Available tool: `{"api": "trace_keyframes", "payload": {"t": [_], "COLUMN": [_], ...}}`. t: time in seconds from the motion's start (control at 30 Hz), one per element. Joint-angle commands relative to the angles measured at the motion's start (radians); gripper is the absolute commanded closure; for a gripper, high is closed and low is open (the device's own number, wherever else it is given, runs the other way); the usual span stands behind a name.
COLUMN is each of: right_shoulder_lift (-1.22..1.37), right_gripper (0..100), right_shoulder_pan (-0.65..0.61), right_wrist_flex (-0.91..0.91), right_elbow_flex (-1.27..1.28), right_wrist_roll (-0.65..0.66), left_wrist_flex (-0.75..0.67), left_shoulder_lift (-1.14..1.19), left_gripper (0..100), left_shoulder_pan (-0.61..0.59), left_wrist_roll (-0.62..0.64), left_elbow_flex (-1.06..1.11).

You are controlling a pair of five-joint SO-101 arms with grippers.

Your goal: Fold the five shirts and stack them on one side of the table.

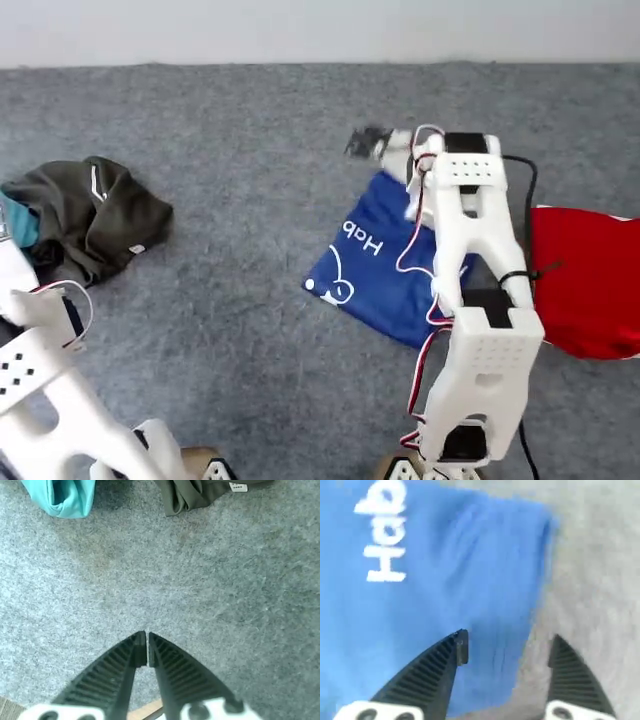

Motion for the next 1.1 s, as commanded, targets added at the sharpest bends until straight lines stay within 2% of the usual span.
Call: {"api": "trace_keyframes", "payload": {"t": [0.0, 0.1, 0.37, 0.53, 0.77, 0.93, 1.07], "right_shoulder_lift": [-0.082, -0.094, -0.099, -0.088, -0.010, 0.027, 0.062], "right_gripper": [70.1, 70.1, 70.0, 70.0, 68.9, 53.0, 50.1], "right_shoulder_pan": [-0.027, -0.028, -0.056, -0.099, -0.114, -0.119, -0.117], "right_wrist_flex": [0.074, 0.159, 0.410, 0.461, 0.397, 0.386, 0.367], "right_elbow_flex": [-0.097, -0.137, -0.180, -0.173, -0.157, -0.157, -0.152], "right_wrist_roll": [-0.427, -0.674, -1.088, -1.409, -1.494, -1.519, -1.533], "left_wrist_flex": [-0.014, -0.014, -0.014, -0.014, -0.014, -0.014, -0.014], "left_shoulder_lift": [-0.015, -0.020, -0.018, -0.015, -0.018, -0.018, -0.018], "left_gripper": [99, 99, 99, 99, 99, 99, 99], "left_shoulder_pan": [-0.002, -0.002, -0.002, -0.002, -0.002, -0.002, -0.002], "left_wrist_roll": [-0.008, -0.008, -0.008, -0.008, -0.008, -0.008, -0.008], "left_elbow_flex": [0.007, 0.004, 0.002, 0.002, 0.004, 0.004, 0.004]}}
